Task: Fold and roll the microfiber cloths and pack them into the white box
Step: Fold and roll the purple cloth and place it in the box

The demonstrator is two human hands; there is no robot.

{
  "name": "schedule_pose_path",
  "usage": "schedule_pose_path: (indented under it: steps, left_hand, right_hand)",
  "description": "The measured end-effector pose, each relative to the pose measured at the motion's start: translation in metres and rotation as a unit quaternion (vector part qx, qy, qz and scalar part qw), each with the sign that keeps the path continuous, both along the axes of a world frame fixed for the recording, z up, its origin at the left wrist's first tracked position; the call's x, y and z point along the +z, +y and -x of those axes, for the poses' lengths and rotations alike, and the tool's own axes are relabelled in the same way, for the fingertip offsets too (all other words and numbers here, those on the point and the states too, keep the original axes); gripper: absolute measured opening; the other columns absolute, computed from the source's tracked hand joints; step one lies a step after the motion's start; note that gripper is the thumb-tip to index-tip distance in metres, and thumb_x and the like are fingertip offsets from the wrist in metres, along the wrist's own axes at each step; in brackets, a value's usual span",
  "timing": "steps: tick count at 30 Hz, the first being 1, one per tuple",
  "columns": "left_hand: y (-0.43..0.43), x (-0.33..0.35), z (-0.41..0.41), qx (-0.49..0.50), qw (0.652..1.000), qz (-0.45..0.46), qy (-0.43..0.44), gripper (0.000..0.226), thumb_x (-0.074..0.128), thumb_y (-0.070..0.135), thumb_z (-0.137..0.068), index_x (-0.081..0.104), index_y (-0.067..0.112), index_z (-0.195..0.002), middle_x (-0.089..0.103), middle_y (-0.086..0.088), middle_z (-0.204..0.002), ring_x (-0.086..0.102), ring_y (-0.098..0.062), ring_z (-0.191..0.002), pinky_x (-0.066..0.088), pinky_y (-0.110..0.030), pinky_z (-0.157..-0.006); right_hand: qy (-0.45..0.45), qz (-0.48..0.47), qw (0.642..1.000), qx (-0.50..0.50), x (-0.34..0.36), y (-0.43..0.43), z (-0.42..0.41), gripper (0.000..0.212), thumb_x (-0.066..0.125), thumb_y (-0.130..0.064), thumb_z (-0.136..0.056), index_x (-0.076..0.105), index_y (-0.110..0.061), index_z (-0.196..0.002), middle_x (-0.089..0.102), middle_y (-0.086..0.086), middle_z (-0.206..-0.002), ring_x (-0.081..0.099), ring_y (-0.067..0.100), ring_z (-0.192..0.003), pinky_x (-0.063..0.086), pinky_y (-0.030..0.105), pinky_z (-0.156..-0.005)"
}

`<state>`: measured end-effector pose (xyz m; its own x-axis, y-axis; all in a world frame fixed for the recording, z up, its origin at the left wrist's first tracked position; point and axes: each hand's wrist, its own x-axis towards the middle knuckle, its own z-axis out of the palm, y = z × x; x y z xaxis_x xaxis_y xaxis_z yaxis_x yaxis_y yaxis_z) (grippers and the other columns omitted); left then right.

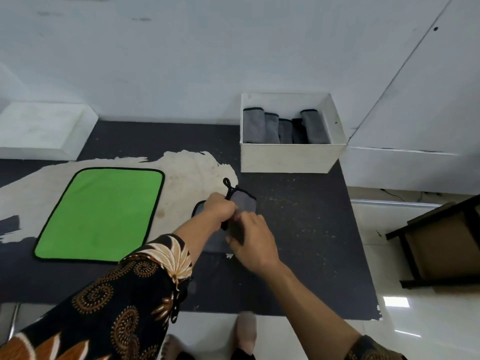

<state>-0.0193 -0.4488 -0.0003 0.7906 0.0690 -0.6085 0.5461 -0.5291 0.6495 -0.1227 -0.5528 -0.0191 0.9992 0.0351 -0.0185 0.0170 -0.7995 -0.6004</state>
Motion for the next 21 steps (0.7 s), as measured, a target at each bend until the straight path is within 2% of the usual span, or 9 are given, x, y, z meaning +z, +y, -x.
schedule_pose_path:
  steps: [2,4,7,9,13,16,21]
  left_hand:
    - [0.02,-0.004,0.002,-0.001,1.0,-0.023,-0.018,0.013,0.064,0.011,-0.085,0.067,0.002,-0.093,0.066,-0.016,-0.089,0.063,-0.031,-0.085,0.046,-0.03,-0.063]
    - [0.041,-0.014,0.002,0.0,0.999,-0.039,-0.032,0.015,0.061,0.014,-0.088,0.067,0.002,-0.094,0.067,-0.016,-0.092,0.063,-0.032,-0.087,0.05,-0.034,-0.068]
    - [0.066,-0.026,0.001,0.004,0.998,-0.033,-0.049,0.018,0.061,0.015,-0.087,0.069,0.001,-0.095,0.07,-0.018,-0.095,0.066,-0.034,-0.089,0.057,-0.046,-0.082]
    - [0.078,-0.034,0.001,0.003,0.998,-0.029,-0.055,0.017,0.063,0.016,-0.086,0.069,0.002,-0.093,0.07,-0.018,-0.095,0.067,-0.035,-0.09,0.056,-0.051,-0.085]
    - [0.09,-0.043,0.009,0.004,0.998,-0.039,-0.046,0.01,0.063,0.016,-0.09,0.065,0.007,-0.087,0.068,-0.016,-0.096,0.064,-0.033,-0.092,0.056,-0.045,-0.084]
    - [0.095,-0.053,0.013,-0.007,0.997,-0.065,-0.041,0.013,0.062,0.018,-0.091,0.067,0.006,-0.095,0.068,-0.014,-0.099,0.063,-0.032,-0.095,0.053,-0.038,-0.081]
    - [0.097,-0.06,0.014,-0.023,0.995,-0.082,-0.059,0.018,0.06,0.018,-0.093,0.066,0.005,-0.104,0.068,-0.014,-0.105,0.063,-0.032,-0.099,0.052,-0.037,-0.085]
  right_hand:
    - [-0.015,0.11,0.994,0.012,-0.007,0.009,0.004,0.042,0.073,-0.035,-0.079,0.051,-0.016,-0.11,0.053,0.005,-0.112,0.049,0.025,-0.099,0.048,0.037,-0.077]
    - [0.015,0.162,0.987,0.0,-0.016,0.018,0.008,0.05,0.076,-0.034,-0.076,0.049,-0.015,-0.113,0.05,0.01,-0.118,0.051,0.029,-0.099,0.049,0.039,-0.077]
    - [0.058,0.167,0.984,-0.024,-0.025,0.029,0.009,0.051,0.075,-0.027,-0.076,0.046,-0.016,-0.117,0.046,0.011,-0.121,0.053,0.028,-0.096,0.048,0.037,-0.075]
    - [0.076,0.17,0.982,-0.027,-0.029,0.034,0.008,0.053,0.075,-0.024,-0.077,0.044,-0.016,-0.119,0.042,0.011,-0.123,0.053,0.027,-0.095,0.049,0.035,-0.074]
    - [0.098,0.174,0.979,-0.025,-0.037,0.038,0.009,0.044,0.069,-0.018,-0.083,0.042,-0.014,-0.118,0.039,0.012,-0.126,0.054,0.026,-0.092,0.047,0.034,-0.071]
    - [0.102,0.18,0.978,-0.014,-0.04,0.039,0.009,0.038,0.064,-0.016,-0.087,0.043,-0.014,-0.118,0.038,0.012,-0.128,0.054,0.025,-0.092,0.047,0.033,-0.072]
    - [0.111,0.181,0.977,0.009,-0.04,0.034,0.009,0.038,0.066,-0.02,-0.087,0.044,-0.016,-0.118,0.033,0.01,-0.13,0.051,0.023,-0.102,0.052,0.034,-0.081]
